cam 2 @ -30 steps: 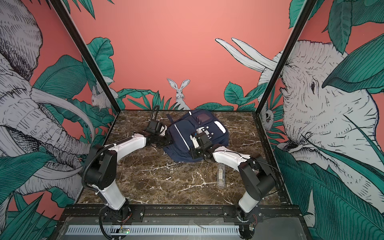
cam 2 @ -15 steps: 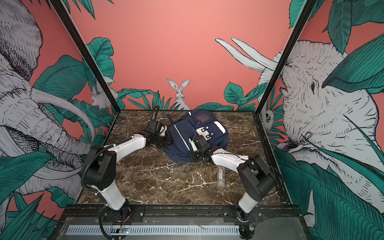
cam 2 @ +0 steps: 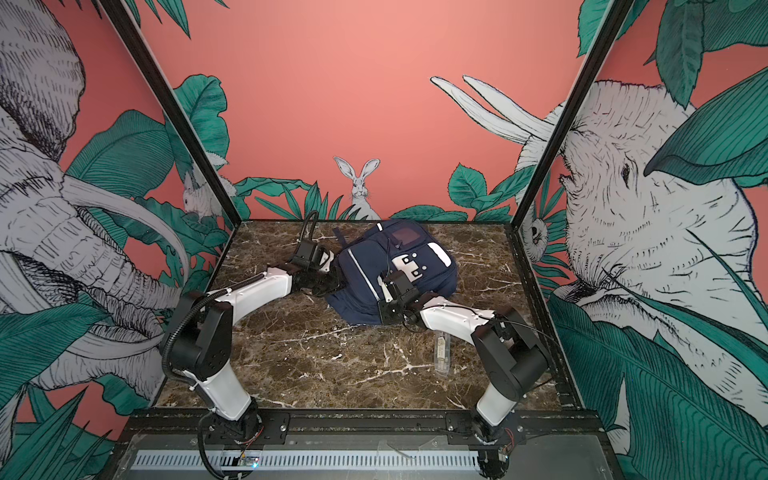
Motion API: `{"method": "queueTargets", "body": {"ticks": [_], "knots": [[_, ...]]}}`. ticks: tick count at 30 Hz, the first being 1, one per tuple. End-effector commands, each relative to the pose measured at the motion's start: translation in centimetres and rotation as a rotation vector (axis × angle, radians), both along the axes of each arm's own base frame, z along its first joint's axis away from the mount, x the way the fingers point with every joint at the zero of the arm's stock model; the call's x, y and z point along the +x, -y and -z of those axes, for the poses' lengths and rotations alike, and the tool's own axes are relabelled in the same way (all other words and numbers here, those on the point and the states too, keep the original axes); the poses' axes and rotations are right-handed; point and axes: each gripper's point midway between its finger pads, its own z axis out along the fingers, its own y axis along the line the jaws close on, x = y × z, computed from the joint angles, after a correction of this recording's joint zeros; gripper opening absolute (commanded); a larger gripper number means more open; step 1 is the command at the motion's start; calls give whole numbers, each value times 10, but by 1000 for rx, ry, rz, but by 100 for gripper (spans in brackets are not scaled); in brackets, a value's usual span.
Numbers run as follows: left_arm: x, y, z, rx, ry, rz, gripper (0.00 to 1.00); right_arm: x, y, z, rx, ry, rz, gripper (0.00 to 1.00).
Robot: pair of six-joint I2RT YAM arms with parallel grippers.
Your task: Pack the student bag
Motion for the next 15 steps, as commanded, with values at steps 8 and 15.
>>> {"method": "queueTargets", "body": {"ticks": [8, 15], "knots": [[-7, 3, -19, -19, 20, 16, 0, -2, 15, -2, -54, 6, 63, 13], [-6, 4, -17, -37, 10, 1, 0, -17, 11, -28, 44, 22, 21, 4]]}}
